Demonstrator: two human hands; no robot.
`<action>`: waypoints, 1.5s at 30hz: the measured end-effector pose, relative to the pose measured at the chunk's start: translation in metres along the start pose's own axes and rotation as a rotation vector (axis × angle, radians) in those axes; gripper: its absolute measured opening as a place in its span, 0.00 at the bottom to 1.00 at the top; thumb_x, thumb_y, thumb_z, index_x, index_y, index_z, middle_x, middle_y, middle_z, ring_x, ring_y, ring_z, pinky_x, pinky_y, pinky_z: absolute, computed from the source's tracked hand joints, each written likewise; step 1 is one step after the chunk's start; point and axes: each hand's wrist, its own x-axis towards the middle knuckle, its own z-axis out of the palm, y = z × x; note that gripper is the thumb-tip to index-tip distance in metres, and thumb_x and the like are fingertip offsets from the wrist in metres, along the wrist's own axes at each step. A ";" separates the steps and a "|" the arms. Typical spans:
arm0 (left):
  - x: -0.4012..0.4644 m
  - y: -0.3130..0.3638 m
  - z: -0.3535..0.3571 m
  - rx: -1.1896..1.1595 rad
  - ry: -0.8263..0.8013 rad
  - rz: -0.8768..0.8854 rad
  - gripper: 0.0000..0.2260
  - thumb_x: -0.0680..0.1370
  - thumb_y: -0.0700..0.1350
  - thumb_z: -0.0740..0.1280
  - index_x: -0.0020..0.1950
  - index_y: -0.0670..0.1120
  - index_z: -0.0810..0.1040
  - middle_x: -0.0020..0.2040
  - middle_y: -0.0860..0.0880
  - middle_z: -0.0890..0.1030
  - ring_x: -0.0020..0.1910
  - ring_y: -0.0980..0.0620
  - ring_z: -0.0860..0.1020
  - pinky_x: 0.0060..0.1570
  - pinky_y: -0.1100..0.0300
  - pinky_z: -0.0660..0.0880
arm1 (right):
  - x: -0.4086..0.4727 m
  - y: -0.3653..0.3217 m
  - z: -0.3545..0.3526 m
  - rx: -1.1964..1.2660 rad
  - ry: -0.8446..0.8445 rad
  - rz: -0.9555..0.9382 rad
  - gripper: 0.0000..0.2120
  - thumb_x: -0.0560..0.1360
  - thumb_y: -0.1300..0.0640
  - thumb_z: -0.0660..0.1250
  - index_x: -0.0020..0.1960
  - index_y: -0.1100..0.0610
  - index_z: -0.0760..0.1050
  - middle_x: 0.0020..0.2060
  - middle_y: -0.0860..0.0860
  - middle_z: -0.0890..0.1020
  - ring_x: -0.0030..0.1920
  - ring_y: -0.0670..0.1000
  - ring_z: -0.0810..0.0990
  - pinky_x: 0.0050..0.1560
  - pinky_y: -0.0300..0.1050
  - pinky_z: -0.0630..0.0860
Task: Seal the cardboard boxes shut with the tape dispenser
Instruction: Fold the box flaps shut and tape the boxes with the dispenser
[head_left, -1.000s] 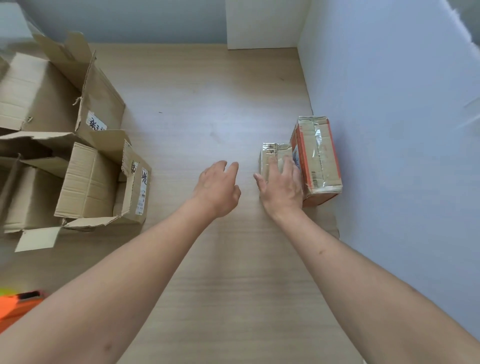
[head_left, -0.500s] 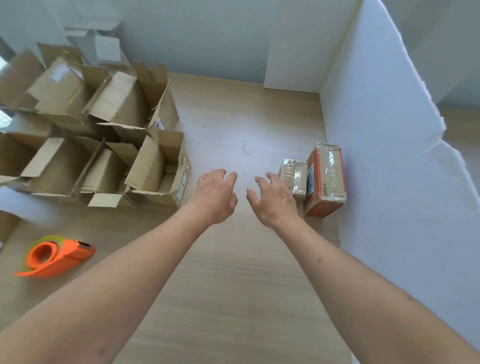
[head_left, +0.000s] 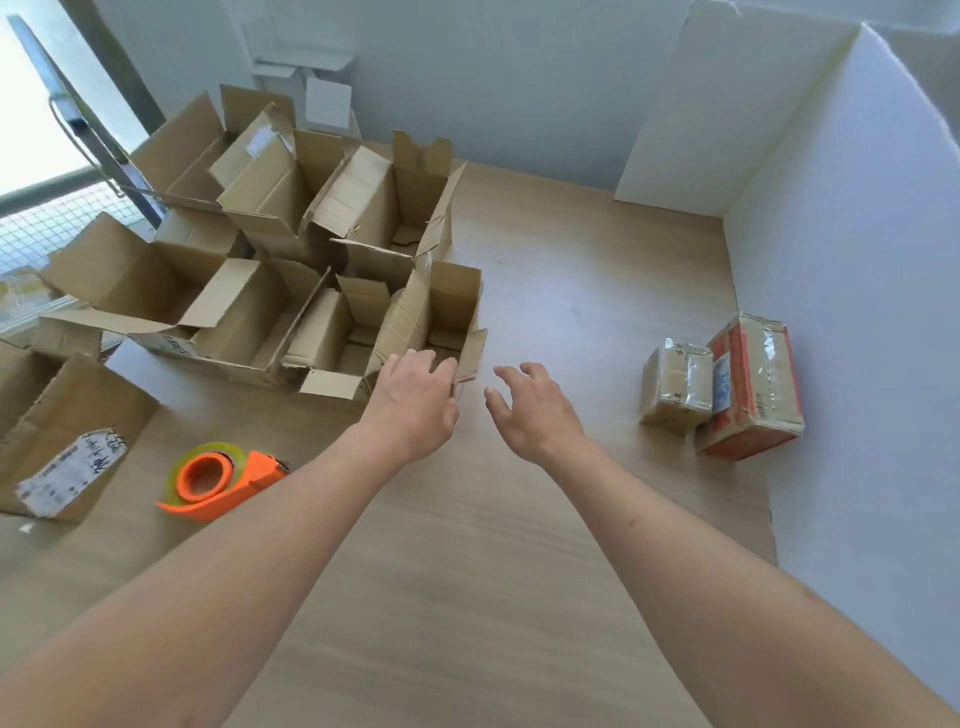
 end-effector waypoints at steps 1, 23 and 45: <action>0.002 -0.011 0.001 -0.002 -0.017 0.009 0.21 0.80 0.49 0.63 0.71 0.45 0.71 0.68 0.42 0.73 0.71 0.41 0.68 0.74 0.44 0.58 | 0.005 -0.008 0.007 0.023 -0.002 0.030 0.23 0.84 0.42 0.55 0.77 0.47 0.67 0.77 0.54 0.63 0.73 0.58 0.68 0.69 0.56 0.70; -0.008 -0.094 0.032 0.001 -0.116 0.305 0.09 0.79 0.45 0.66 0.56 0.51 0.83 0.74 0.44 0.69 0.79 0.35 0.56 0.78 0.43 0.51 | -0.003 -0.056 0.086 0.331 0.311 0.456 0.06 0.77 0.56 0.71 0.52 0.54 0.85 0.49 0.50 0.86 0.54 0.52 0.83 0.55 0.44 0.78; -0.194 -0.101 0.019 0.067 -0.217 0.116 0.18 0.80 0.48 0.62 0.70 0.52 0.75 0.77 0.44 0.65 0.79 0.40 0.57 0.77 0.45 0.53 | -0.178 -0.089 0.145 0.442 0.055 0.390 0.14 0.76 0.69 0.56 0.57 0.54 0.65 0.56 0.52 0.69 0.51 0.55 0.72 0.49 0.48 0.69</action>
